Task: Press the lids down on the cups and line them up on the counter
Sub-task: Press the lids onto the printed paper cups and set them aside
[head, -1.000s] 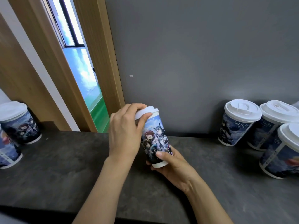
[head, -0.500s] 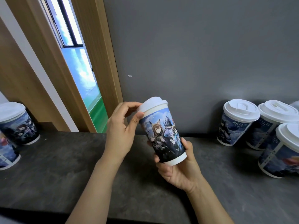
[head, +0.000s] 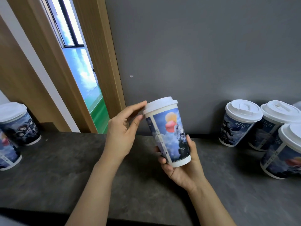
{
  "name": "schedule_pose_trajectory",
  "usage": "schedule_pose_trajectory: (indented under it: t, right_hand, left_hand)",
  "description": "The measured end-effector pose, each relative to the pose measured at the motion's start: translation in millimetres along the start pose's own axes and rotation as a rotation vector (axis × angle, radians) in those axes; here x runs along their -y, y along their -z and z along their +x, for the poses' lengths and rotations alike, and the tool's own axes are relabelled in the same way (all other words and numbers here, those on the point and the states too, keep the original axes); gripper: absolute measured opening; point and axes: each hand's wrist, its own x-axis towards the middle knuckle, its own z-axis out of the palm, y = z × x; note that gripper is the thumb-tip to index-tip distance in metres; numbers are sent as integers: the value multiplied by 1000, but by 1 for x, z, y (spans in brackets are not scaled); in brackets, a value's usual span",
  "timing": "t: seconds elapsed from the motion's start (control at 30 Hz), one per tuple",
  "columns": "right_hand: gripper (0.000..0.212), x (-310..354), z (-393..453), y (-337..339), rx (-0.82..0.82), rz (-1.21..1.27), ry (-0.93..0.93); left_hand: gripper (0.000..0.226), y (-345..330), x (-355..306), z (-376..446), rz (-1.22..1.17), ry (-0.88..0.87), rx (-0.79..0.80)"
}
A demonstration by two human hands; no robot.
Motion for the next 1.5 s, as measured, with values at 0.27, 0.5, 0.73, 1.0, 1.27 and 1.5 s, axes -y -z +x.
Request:
schedule_pose_trajectory:
  t: [0.27,0.5,0.73,1.0,1.27,1.5]
  right_hand:
    - [62,3,0,0,173,190,-85]
    - [69,-5,4,1,-85,-188,-84]
    - [68,-18,8,-1,-379,-575,203]
    - [65,-2,0,-6,-61,-184,19]
    - [73,-9,4,-1,-150,-342,-13]
    - [58,-18,8,-1,-284,-575,196]
  left_hand:
    - [37,-9,2,-4,8,-62,7]
    - [21,-7,3,0,196,-8,-91]
    - [25,-10,-1,-2,290,-27,-124]
    - [27,-2,5,-2,70,25,-15]
    - [21,-3,-1,1,225,-91,-67]
    - [26,-3,-9,2,170,-118,-28]
